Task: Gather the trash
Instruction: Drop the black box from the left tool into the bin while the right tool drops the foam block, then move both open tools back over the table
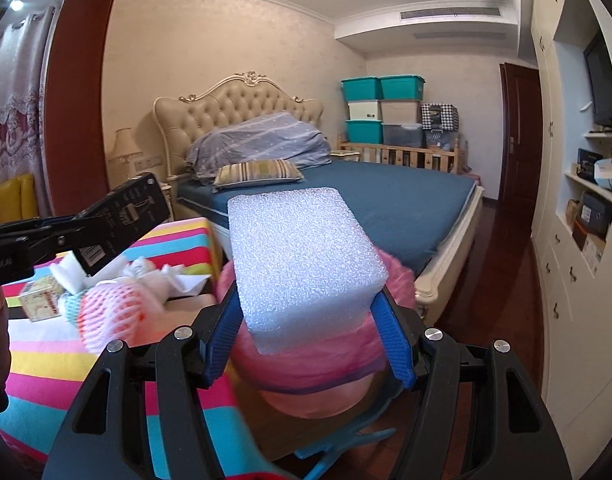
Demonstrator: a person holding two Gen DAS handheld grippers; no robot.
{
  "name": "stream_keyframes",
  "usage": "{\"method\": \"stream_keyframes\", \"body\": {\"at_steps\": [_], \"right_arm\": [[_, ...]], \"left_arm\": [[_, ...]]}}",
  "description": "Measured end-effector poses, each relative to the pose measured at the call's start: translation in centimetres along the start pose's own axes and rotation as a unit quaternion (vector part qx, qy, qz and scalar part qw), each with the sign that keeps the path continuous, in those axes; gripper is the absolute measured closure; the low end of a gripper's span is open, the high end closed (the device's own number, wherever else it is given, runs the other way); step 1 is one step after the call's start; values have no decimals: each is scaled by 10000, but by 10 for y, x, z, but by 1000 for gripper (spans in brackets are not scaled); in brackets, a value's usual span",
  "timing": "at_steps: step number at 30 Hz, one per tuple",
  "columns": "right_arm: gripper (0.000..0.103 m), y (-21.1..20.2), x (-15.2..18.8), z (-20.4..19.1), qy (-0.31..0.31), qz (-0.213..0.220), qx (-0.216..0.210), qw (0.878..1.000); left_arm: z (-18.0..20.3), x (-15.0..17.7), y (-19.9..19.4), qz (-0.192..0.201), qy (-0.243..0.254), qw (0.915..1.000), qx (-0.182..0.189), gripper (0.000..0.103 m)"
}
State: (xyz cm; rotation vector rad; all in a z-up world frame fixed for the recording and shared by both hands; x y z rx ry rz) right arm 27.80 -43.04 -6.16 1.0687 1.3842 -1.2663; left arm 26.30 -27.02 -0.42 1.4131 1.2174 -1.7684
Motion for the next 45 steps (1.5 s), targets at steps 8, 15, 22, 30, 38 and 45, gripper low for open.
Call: {"method": "stream_keyframes", "body": {"at_steps": [8,15,22,30,38,45], "right_arm": [[41,43,-1,23,-4,-150,97,9998],[41,77,1,34,0,-297,66,9995],[24,96,3,44,142,-256,-68,9995],[23,65,-1,45,281,-97,-59,9995],[22,48,-17,29,191,-82,-16,9998],[18,33,-17,-11,353,-50,-377,9987]], "left_arm": [[15,-6,69,-281,-73,9996,-18,64],[10,-19,122,-478,-108,9988,-13,64],[0,-23,149,-591,-383,9975,17,47],[-22,-27,110,-363,-272,9983,-378,13],[-47,-52,74,-123,-265,9969,-727,6],[-85,-56,26,124,-365,9927,-1147,5]]}}
Point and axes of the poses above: each gripper's, at about its wrist camera, not at the fingertips, and y roughly the way its jaws point, z to its right, x to its underside, the point moved 6 cm from there along y, roughly the way its jaws point, and after that the axes turned 10 degrees about z, right-handed, at the moved point
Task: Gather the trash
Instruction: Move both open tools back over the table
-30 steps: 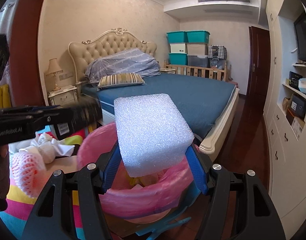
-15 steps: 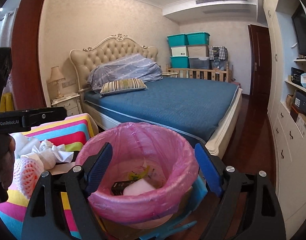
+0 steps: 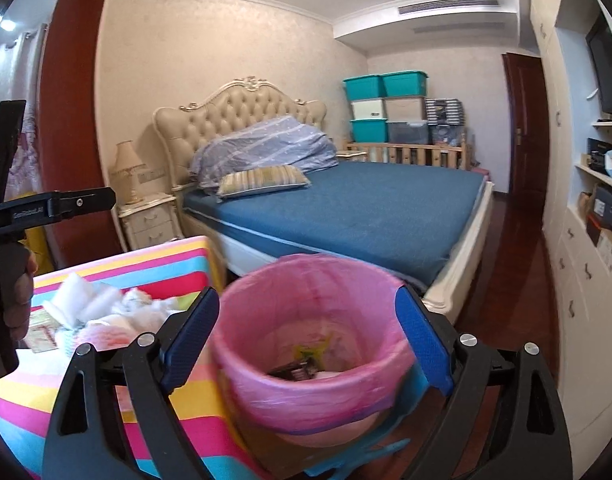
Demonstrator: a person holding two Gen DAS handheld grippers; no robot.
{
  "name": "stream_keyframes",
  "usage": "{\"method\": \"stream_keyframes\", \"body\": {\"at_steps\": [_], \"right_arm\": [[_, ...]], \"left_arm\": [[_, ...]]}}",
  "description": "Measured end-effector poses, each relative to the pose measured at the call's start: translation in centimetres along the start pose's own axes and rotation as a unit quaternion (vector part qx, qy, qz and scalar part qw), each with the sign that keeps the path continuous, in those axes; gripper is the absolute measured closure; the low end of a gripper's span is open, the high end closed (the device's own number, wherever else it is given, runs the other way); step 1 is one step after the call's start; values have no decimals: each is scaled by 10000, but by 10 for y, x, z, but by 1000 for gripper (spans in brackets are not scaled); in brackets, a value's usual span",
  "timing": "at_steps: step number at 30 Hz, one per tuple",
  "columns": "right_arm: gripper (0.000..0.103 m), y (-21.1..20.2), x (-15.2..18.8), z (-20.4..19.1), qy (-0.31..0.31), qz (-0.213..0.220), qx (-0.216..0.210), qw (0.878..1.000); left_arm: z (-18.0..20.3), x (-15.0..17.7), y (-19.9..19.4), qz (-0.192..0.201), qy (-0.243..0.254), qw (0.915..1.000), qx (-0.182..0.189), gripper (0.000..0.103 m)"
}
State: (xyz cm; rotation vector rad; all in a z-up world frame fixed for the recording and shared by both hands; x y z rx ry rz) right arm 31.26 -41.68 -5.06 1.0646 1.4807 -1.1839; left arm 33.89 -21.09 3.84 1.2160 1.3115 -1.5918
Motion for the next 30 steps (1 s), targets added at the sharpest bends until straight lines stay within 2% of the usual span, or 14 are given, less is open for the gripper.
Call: {"method": "stream_keyframes", "body": {"at_steps": [7,13,17,23,30], "right_arm": [[18,3,25,-57,-21,-337,-430,9985],[18,2,49,-98,9,-669,-736,9950],[18,2,60,-113,19,-807,-831,9933],[18,5,73,-131,-66,-989,-880,9912],[18,13,79,-150,-187,-1100,-901,9897]], "left_arm": [[-48,28,-39,-30,-31,9989,-460,5],[-78,61,-80,-64,-44,9978,-652,5],[-99,83,-106,-127,-63,9968,-788,5],[-132,115,-143,-218,65,9925,-1200,5],[-172,132,-163,-346,-257,9869,-1554,5]]}}
Point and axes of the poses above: each gripper's, at about its wrist camera, not at the fingertips, and y roughly the way its jaws point, z to its right, x to its underside, the point moved 6 cm from there along y, roughly the way its jaws point, and after that the axes turned 10 degrees about z, right-handed, at the moved point
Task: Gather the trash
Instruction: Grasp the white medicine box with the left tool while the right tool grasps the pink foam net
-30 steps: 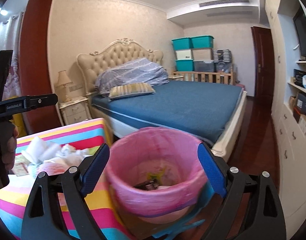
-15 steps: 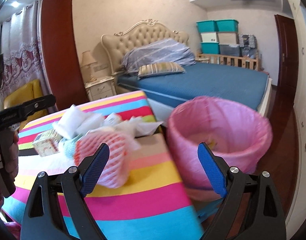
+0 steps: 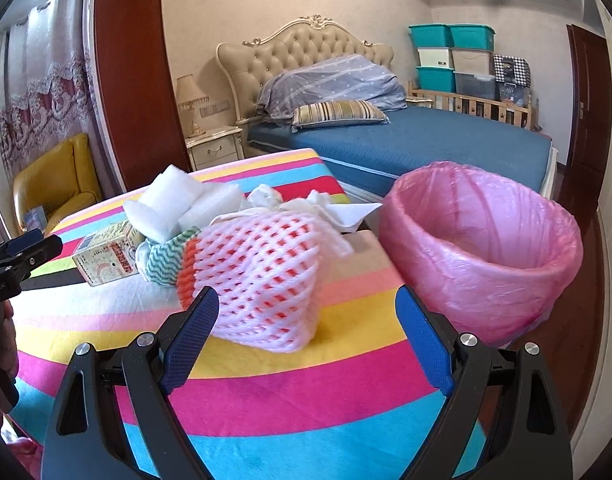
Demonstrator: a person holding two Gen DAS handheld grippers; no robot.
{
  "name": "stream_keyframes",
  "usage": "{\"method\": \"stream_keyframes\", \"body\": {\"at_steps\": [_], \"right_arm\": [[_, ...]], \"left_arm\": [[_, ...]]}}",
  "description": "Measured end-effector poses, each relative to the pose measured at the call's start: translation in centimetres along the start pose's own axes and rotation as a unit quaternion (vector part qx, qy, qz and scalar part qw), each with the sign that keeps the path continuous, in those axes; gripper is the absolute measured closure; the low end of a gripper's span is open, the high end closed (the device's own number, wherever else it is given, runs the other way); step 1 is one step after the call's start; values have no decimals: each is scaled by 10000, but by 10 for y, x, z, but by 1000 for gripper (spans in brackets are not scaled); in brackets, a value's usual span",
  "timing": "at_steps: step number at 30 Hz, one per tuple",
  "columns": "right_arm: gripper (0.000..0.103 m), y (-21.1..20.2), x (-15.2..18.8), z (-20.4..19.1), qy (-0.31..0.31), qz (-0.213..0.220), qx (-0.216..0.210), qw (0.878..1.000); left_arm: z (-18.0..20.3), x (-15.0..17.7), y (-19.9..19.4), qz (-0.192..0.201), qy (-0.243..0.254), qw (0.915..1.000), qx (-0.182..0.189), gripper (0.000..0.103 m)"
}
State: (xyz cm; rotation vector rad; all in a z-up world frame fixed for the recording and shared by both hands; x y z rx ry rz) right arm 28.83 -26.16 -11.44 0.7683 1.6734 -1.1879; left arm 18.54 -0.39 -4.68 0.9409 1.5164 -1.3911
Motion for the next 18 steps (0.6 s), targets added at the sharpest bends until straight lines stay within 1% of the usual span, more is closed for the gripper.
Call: {"method": "stream_keyframes", "body": {"at_steps": [3,8,12,15,18], "right_arm": [[18,7,1,-9,-86,-56,-16,9999],[18,15,-1,-14,-121,-97,23,9999],[18,19,-1,-11,-25,-163,135,9998],[18,18,-4,-10,-2,-136,104,9999],[18,20,-2,-11,-70,-204,54,9998]], "left_arm": [[-11,8,1,-64,-54,9999,-94,5],[-19,18,4,-149,-132,9997,-134,5],[-21,22,7,-193,-119,9996,-183,5],[-20,28,10,-266,-74,9994,-215,5],[-17,26,12,-231,-11,9995,-233,5]]}}
Point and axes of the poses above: each gripper's, at about its wrist camera, not at the fingertips, and y roughly the way its jaws point, z to its right, x to its underside, the point moved 6 cm from there along y, roughly the way its jaws point, and after that the axes turned 10 degrees about z, right-handed, at the moved point
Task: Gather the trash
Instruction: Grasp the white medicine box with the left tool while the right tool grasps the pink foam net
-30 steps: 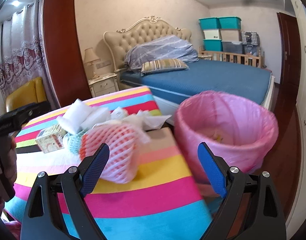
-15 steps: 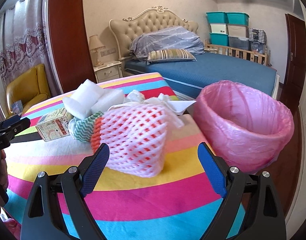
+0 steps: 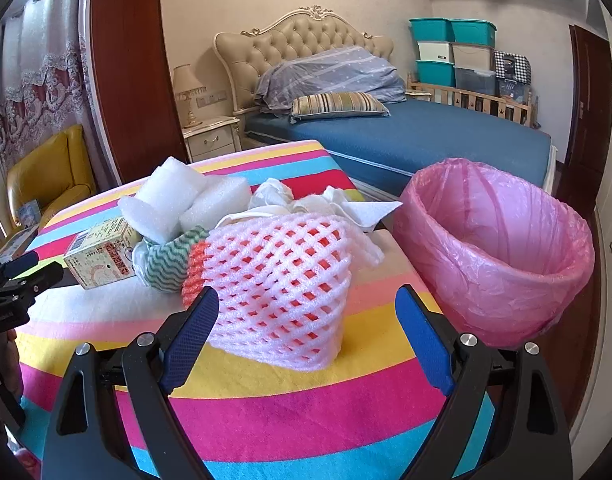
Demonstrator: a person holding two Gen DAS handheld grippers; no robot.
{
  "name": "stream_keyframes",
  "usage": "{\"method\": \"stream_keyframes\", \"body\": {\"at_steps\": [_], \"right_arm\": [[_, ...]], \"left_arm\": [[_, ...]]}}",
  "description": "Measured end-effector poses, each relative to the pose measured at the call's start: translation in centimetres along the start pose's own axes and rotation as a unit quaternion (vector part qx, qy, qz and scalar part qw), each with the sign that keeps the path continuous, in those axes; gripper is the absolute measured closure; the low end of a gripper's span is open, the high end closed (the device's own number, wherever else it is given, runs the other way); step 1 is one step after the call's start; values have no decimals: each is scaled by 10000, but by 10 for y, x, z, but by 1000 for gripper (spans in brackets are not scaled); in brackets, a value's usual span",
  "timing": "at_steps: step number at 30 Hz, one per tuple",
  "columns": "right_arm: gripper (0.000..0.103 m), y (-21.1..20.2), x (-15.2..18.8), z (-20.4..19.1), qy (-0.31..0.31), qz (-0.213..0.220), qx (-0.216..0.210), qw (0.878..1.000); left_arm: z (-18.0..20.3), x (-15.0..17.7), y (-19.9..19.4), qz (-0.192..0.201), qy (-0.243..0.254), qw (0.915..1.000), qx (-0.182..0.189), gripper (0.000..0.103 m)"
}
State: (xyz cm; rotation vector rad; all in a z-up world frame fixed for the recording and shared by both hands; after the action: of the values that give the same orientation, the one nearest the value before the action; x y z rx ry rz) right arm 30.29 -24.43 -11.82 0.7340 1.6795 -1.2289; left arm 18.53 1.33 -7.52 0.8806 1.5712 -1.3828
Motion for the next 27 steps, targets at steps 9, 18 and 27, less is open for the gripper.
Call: {"method": "stream_keyframes", "body": {"at_steps": [9,18,27], "right_arm": [[73,-3,6,-11,-226,43,-272,9994],[77,-12,11,-37,-512,194,-569,9969],[77,-9,12,-32,-295,174,-601,9976]], "left_arm": [[2,1,3,-45,22,10000,-64,5],[-1,2,8,-128,-143,9998,-38,5],[-9,-4,38,-432,-257,9987,114,5]]}}
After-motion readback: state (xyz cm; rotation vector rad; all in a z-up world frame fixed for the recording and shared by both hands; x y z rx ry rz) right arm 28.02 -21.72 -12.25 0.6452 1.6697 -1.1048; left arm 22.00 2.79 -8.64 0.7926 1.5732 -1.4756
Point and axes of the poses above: each gripper's, at about its wrist camera, not at the fingertips, and y roughly the way its jaws point, z to its right, x to its underside, the point moved 6 cm from there along y, roughly the way its jaws point, and after that the axes turned 10 degrees about z, right-handed, at the moved point
